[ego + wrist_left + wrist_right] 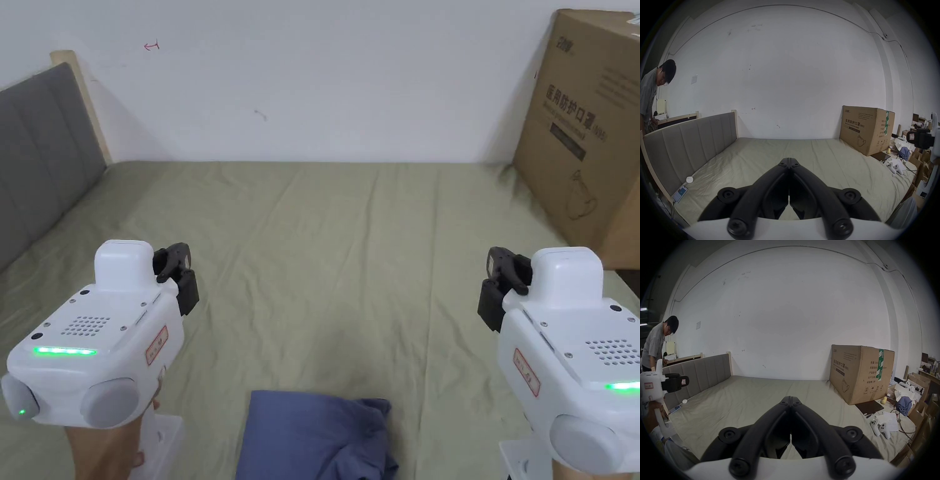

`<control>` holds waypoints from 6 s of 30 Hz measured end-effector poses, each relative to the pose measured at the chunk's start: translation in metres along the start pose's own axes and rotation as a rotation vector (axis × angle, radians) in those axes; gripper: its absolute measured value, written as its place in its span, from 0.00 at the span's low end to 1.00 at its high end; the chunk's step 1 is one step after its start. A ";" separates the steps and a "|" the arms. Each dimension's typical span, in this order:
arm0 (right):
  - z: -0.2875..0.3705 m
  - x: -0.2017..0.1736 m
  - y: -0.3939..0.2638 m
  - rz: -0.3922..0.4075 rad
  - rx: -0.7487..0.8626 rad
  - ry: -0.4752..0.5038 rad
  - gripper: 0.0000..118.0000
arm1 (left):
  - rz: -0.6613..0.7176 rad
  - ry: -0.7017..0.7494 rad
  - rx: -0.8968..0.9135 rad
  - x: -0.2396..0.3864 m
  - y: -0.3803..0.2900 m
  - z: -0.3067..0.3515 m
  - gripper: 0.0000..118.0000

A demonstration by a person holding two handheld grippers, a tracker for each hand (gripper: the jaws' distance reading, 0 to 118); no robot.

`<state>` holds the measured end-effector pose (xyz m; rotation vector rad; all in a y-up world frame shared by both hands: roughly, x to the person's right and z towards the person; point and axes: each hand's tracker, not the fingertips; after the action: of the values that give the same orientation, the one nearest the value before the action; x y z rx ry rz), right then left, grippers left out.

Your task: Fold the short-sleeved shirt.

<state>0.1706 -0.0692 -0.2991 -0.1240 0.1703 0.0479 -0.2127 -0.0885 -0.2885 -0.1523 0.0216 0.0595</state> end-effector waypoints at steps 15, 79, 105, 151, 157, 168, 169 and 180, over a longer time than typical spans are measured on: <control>-0.068 -0.094 -0.145 0.078 -0.356 0.198 0.00 | 0.002 -0.031 -0.036 -0.006 -0.009 -0.002 0.00; -0.107 -0.116 -0.092 0.032 -0.399 0.311 0.00 | 0.175 0.077 -0.928 -0.261 -0.095 -0.094 0.12; -0.114 -0.104 -0.087 0.000 -0.394 0.276 0.00 | 0.121 0.305 -0.992 -0.313 -0.070 -0.116 0.67; 0.013 0.012 0.050 0.022 0.158 -0.055 0.00 | -0.126 -0.017 0.206 0.083 0.034 -0.002 0.00; 0.011 0.011 0.049 0.023 0.155 -0.056 0.00 | -0.124 -0.010 0.204 0.080 0.036 -0.002 0.00; 0.006 0.007 0.049 0.028 0.146 -0.043 0.00 | -0.126 0.001 0.194 0.074 0.034 -0.004 0.00; 0.005 0.007 0.048 0.028 0.145 -0.043 0.00 | -0.127 0.003 0.193 0.073 0.034 -0.005 0.00; 0.004 0.006 0.046 0.043 0.133 -0.033 0.00 | -0.121 0.001 0.189 0.070 0.031 -0.006 0.00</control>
<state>0.1740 -0.0231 -0.3019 0.0134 0.1426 0.0813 -0.1445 -0.0544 -0.3010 0.0354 0.0185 -0.0632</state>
